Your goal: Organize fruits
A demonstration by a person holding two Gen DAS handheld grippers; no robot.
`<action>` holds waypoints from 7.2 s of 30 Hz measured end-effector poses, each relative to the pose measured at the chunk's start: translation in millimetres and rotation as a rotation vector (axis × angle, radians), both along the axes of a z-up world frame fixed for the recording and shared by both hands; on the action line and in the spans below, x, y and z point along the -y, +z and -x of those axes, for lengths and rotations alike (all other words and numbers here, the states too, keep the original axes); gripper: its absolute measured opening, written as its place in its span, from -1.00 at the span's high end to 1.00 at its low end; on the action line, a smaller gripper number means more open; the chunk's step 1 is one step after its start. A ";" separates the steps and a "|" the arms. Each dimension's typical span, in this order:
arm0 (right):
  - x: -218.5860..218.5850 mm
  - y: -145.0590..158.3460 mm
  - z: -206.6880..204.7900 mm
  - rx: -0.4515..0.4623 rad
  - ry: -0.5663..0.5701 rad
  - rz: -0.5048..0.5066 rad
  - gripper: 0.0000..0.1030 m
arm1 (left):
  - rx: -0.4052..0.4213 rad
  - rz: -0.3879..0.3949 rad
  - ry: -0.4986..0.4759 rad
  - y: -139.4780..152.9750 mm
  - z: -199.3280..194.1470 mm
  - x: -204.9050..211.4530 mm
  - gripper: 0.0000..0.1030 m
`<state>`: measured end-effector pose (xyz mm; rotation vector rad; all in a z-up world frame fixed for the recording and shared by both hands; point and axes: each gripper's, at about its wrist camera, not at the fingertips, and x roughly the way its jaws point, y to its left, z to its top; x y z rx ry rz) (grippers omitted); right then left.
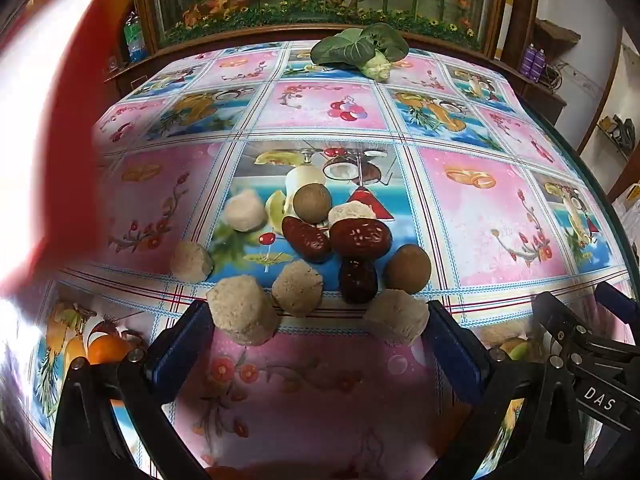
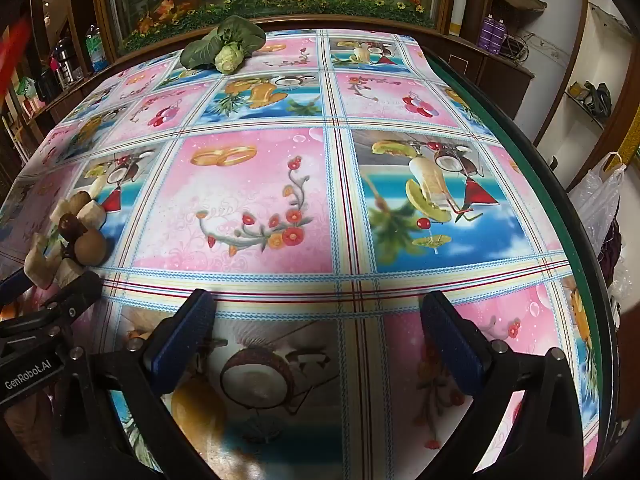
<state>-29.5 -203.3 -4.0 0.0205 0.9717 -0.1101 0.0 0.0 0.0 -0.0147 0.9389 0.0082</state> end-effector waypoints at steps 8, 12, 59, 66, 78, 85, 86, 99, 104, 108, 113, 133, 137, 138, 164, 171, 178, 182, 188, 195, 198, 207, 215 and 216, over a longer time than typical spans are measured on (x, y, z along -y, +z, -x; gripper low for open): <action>0.2 -0.2 -0.2 -0.001 0.000 -0.002 -1.00 | 0.000 0.000 0.000 0.0 0.0 0.0 -0.99; 0.2 -0.4 -0.2 -0.002 0.000 -0.002 -1.00 | 0.000 0.000 0.000 0.2 0.0 0.0 -0.99; -63.5 55.6 54.3 0.221 0.430 -0.153 -0.85 | 0.223 -0.074 0.165 59.3 98.8 -58.9 -0.98; -76.2 49.9 61.8 0.195 0.507 -0.145 -0.64 | 0.236 -0.121 0.163 56.2 120.9 -80.7 -0.98; -96.3 32.2 58.2 0.089 0.585 -0.162 -0.18 | 0.182 -0.091 0.047 49.4 136.6 -100.1 -0.98; -99.8 23.7 52.4 0.032 0.588 -0.183 0.09 | 0.142 -0.093 -0.040 40.2 120.3 -73.2 -0.93; -101.1 22.0 51.4 0.021 0.593 -0.184 0.15 | 0.136 -0.088 -0.048 38.9 118.8 -71.7 -0.88; -81.1 39.6 52.0 0.106 0.521 -0.251 0.33 | 0.051 -0.037 -0.115 27.5 85.5 -48.0 -0.51; -59.5 43.6 41.9 0.108 0.419 -0.326 0.33 | 0.002 -0.025 -0.112 15.0 72.4 -43.6 -0.34; -54.9 43.2 38.4 0.108 0.391 -0.335 0.33 | -0.007 -0.005 -0.117 10.5 70.5 -43.8 -0.11; -54.9 42.7 38.0 0.115 0.387 -0.324 0.33 | 0.003 0.020 -0.115 13.1 72.2 -49.1 0.35; -143.8 51.3 58.8 0.170 0.563 -0.334 0.33 | 0.215 -0.014 0.114 67.2 172.7 -148.8 0.36; -203.0 57.2 69.4 0.159 0.672 -0.410 0.33 | 0.192 -0.048 0.189 56.6 178.5 -174.7 0.36; -218.0 57.9 72.2 0.154 0.700 -0.421 0.33 | 0.186 -0.056 0.210 53.9 180.1 -182.3 0.36; -320.3 36.7 84.3 0.026 0.879 -0.339 0.08 | 0.183 -0.206 0.328 38.4 188.4 -213.1 0.20; -312.4 42.3 84.5 0.044 0.861 -0.368 0.08 | 0.194 -0.234 0.326 41.6 189.1 -209.2 0.13; -303.3 48.6 83.7 0.075 0.835 -0.383 0.08 | 0.192 -0.241 0.324 42.2 188.7 -208.4 0.10; -280.7 54.5 81.5 0.104 0.776 -0.402 0.08 | 0.193 -0.237 0.326 43.2 188.1 -207.7 0.00; -227.9 52.3 83.8 0.104 0.633 -0.284 0.01 | 0.227 -0.202 0.346 49.9 190.3 -215.7 -0.08; -259.3 29.6 81.0 -0.006 0.661 -0.204 0.02 | 0.236 -0.180 0.318 51.8 191.2 -211.9 -0.14; -280.9 26.5 78.0 -0.007 0.686 -0.178 0.01 | 0.242 -0.179 0.326 55.2 194.2 -214.2 -0.18; -221.7 53.7 47.5 0.121 0.606 -0.221 0.01 | 0.263 -0.187 0.287 65.3 191.8 -200.3 -0.21; -146.0 27.8 2.2 0.002 0.531 -0.231 0.01 | 0.233 -0.153 0.029 74.9 154.3 -132.0 -0.31; -144.9 23.6 1.3 -0.022 0.531 -0.244 0.01 | 0.218 -0.145 0.004 72.7 148.8 -125.4 -0.31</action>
